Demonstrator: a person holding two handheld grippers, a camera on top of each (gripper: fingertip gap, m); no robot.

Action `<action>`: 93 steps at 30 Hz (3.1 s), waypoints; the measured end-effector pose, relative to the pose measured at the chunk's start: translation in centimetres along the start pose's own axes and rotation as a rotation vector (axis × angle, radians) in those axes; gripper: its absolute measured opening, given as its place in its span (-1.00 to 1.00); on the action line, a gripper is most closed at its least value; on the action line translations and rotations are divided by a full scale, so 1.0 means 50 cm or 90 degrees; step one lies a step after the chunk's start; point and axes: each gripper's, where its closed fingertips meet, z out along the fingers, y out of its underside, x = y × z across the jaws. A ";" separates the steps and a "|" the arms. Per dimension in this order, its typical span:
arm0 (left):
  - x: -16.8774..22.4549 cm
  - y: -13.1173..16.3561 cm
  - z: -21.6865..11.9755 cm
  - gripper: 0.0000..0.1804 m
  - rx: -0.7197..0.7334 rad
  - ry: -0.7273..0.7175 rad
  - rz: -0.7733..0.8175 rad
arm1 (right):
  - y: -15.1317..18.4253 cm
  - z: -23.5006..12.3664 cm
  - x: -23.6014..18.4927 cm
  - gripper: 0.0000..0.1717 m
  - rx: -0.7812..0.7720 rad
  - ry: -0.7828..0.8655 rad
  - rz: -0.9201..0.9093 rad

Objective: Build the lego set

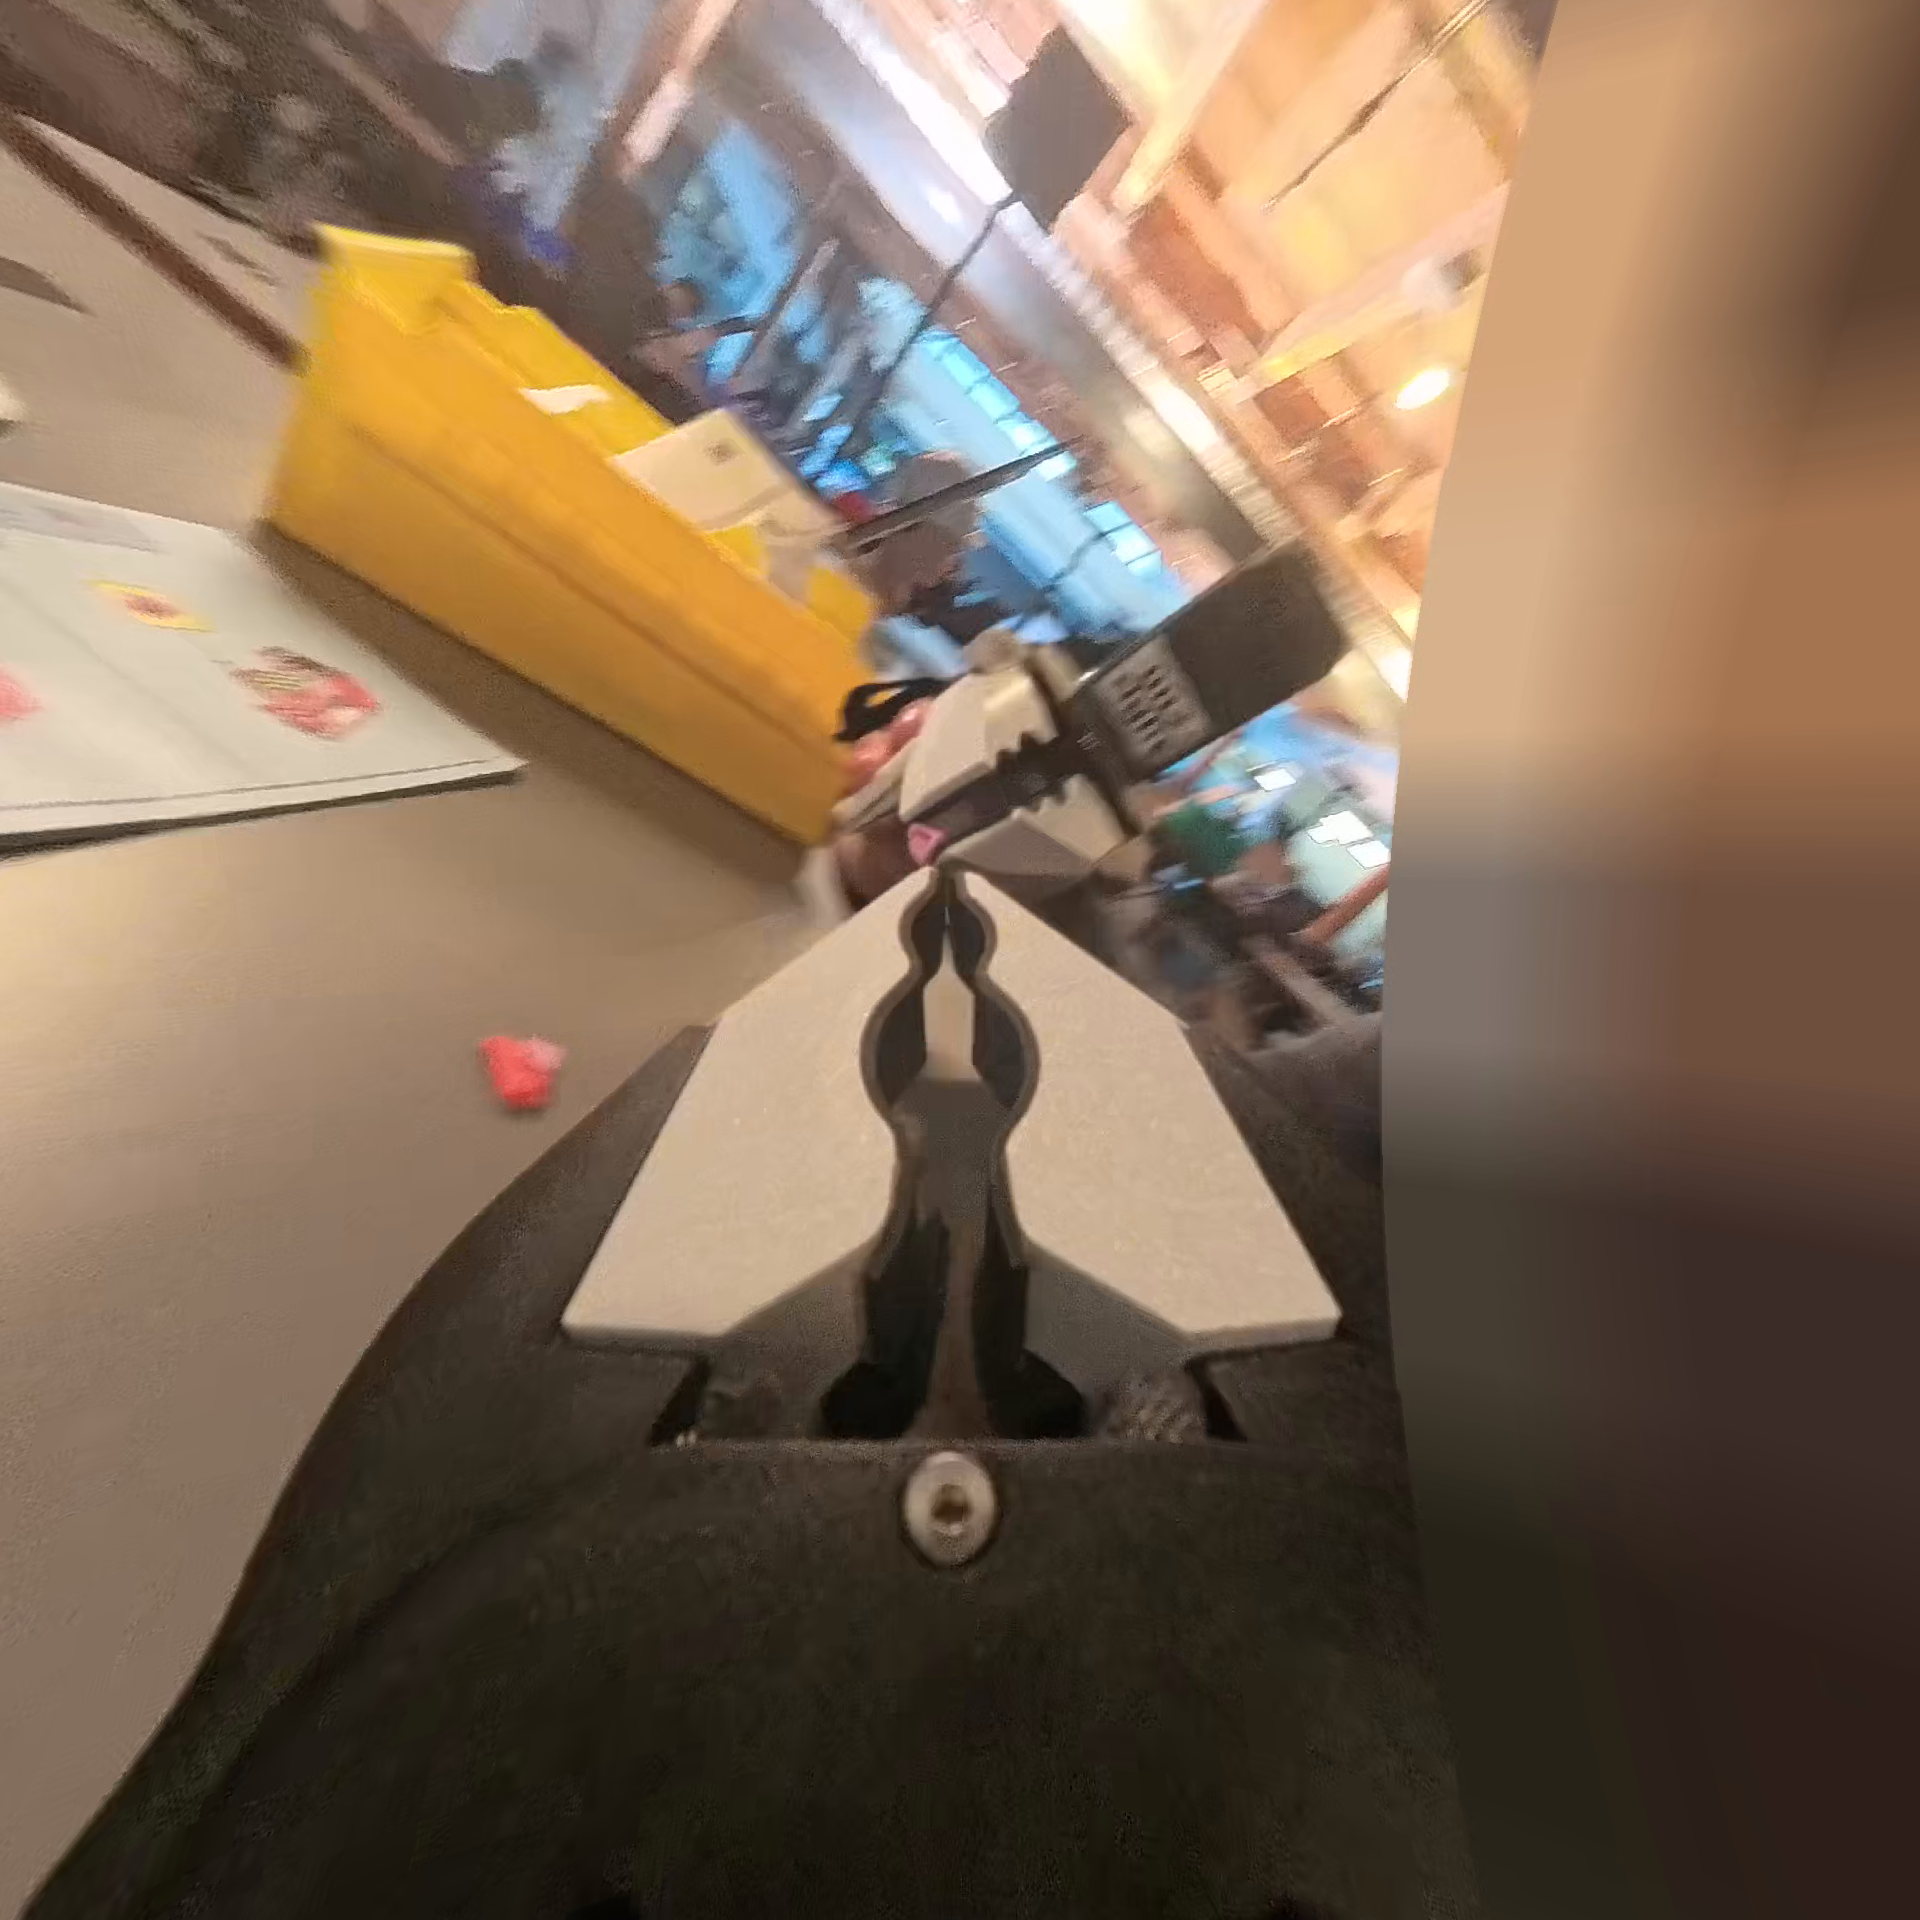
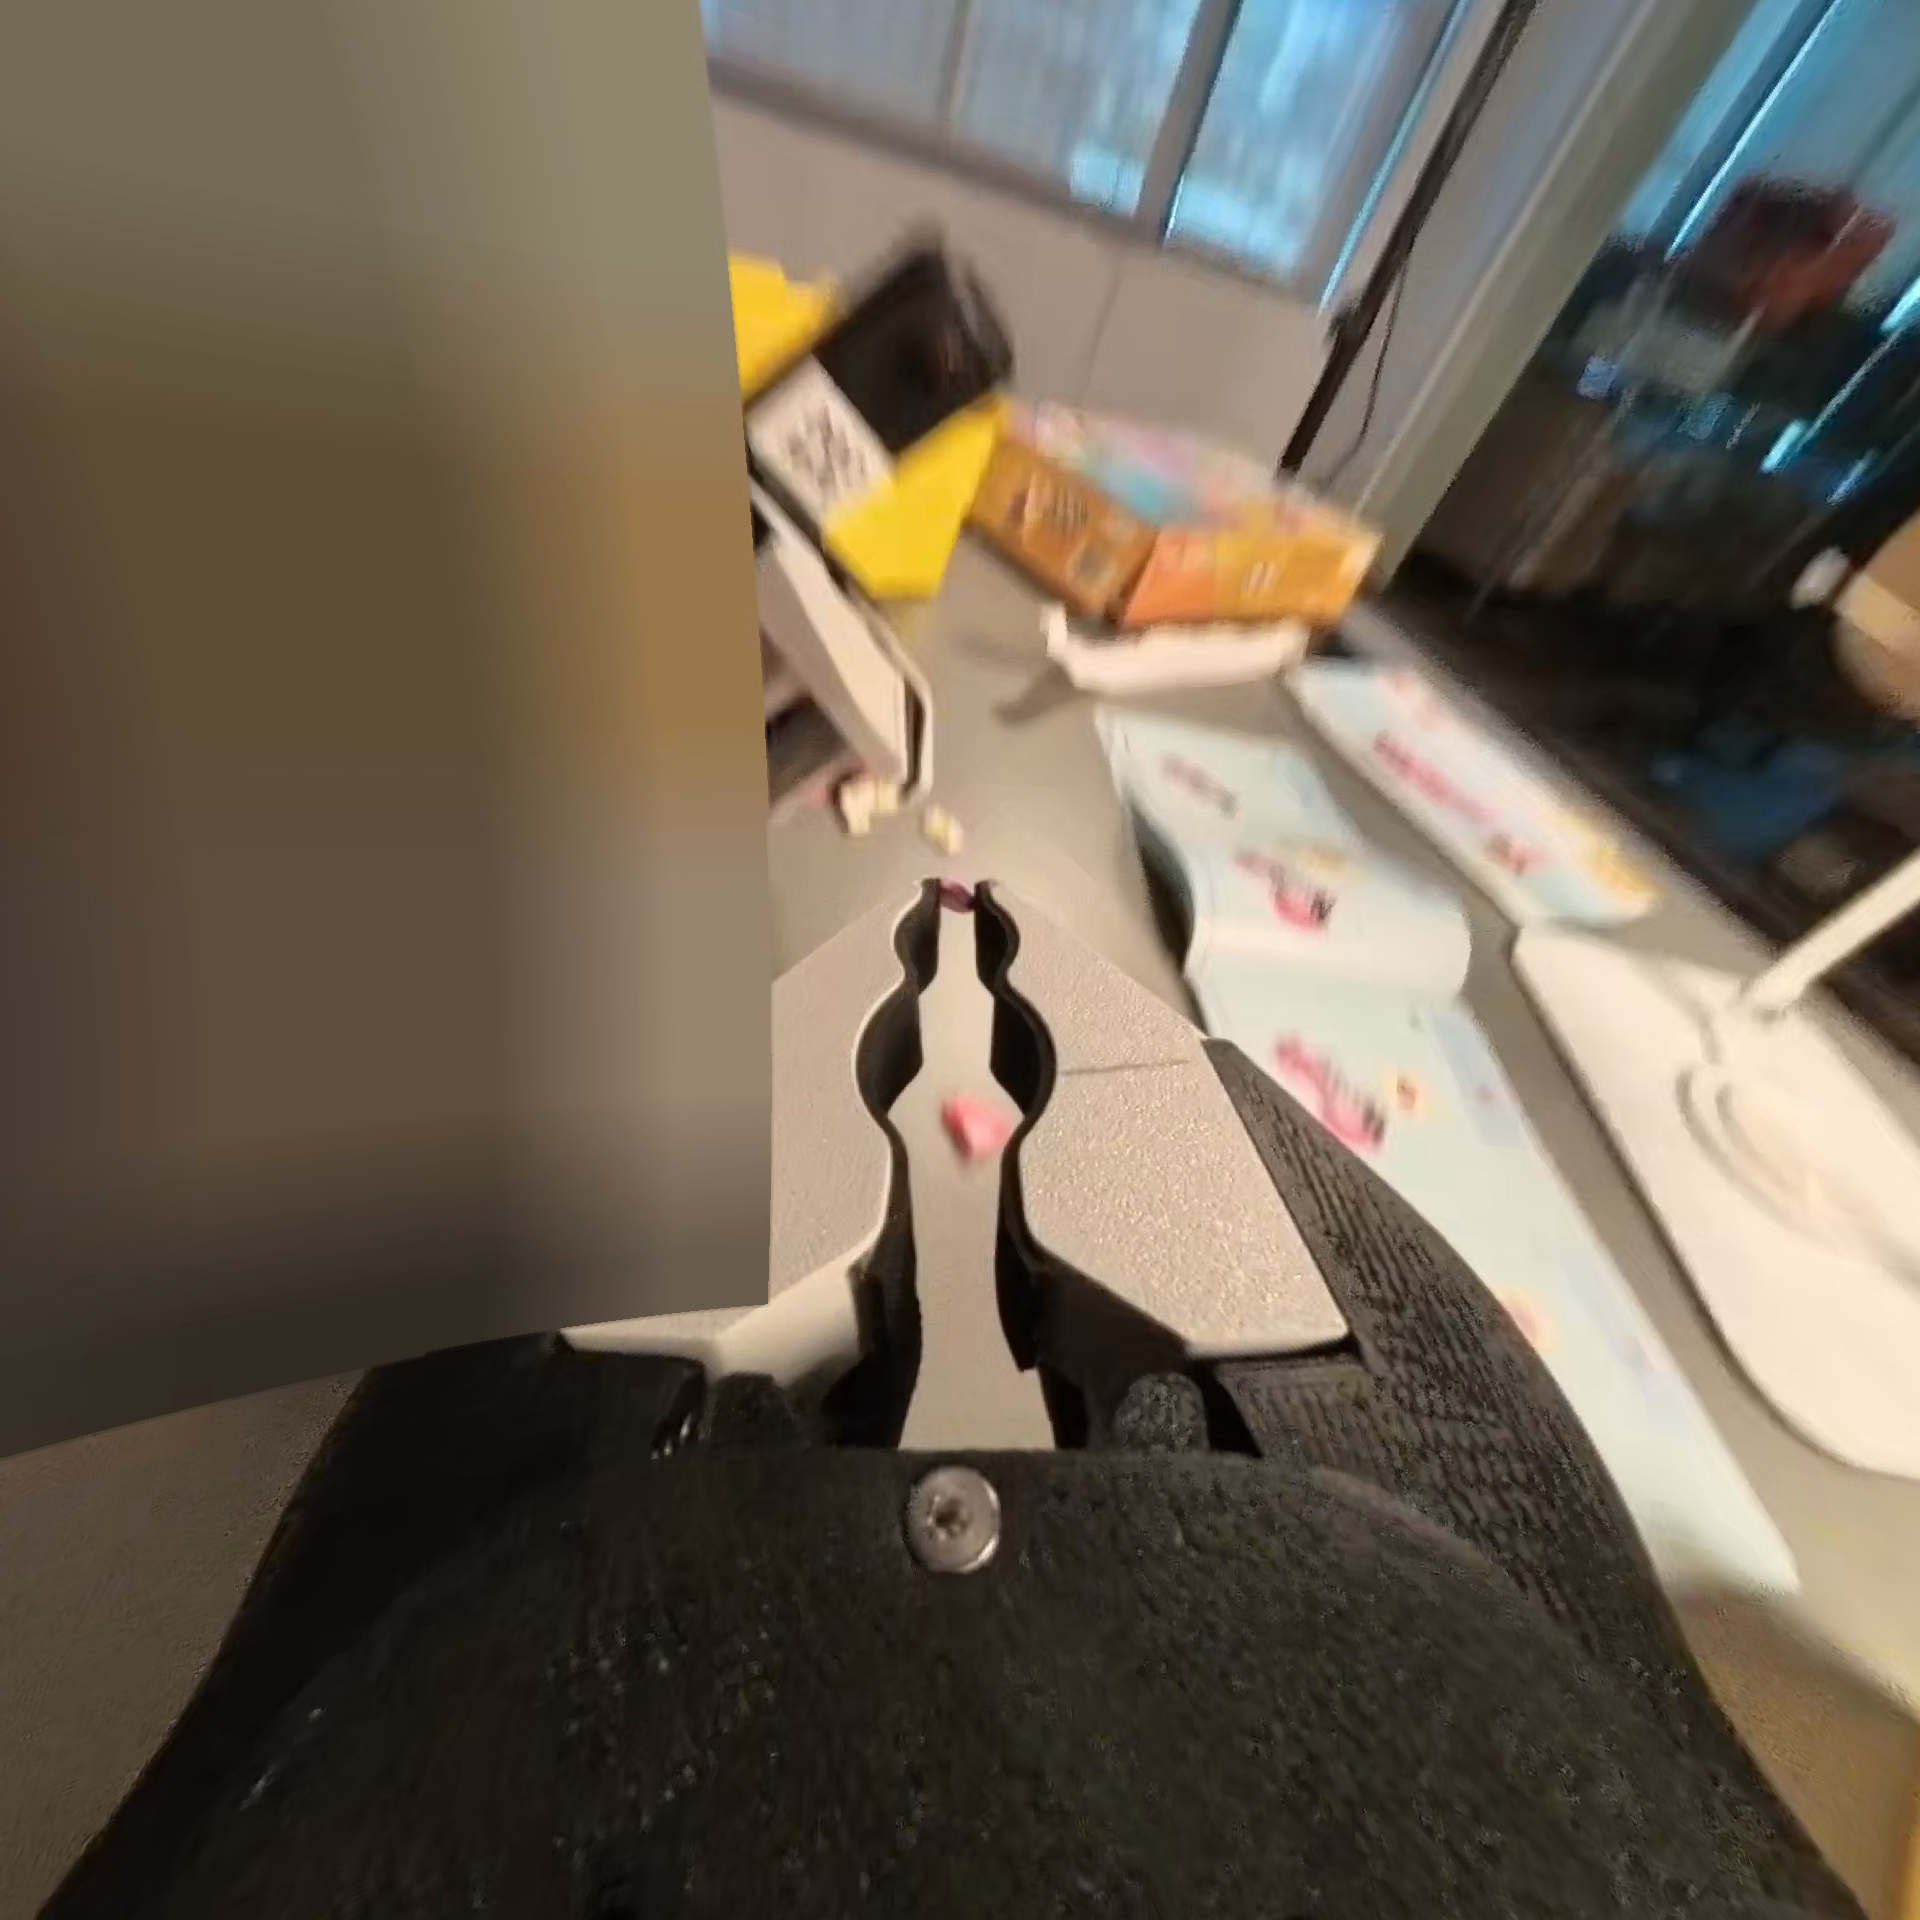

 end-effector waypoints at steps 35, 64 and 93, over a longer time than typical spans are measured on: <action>-0.111 -0.015 -0.058 -0.73 -0.055 -0.403 0.441 | 0.050 -0.137 0.143 -0.91 -0.009 0.404 -0.071; -0.091 -0.032 -0.060 -0.78 -0.003 -0.378 0.478 | 0.101 -0.215 0.213 -1.00 -0.008 0.605 -0.115; -0.090 -0.015 -0.048 -0.81 -0.035 -0.365 0.490 | 0.105 -0.205 0.214 -1.00 -0.014 0.591 -0.108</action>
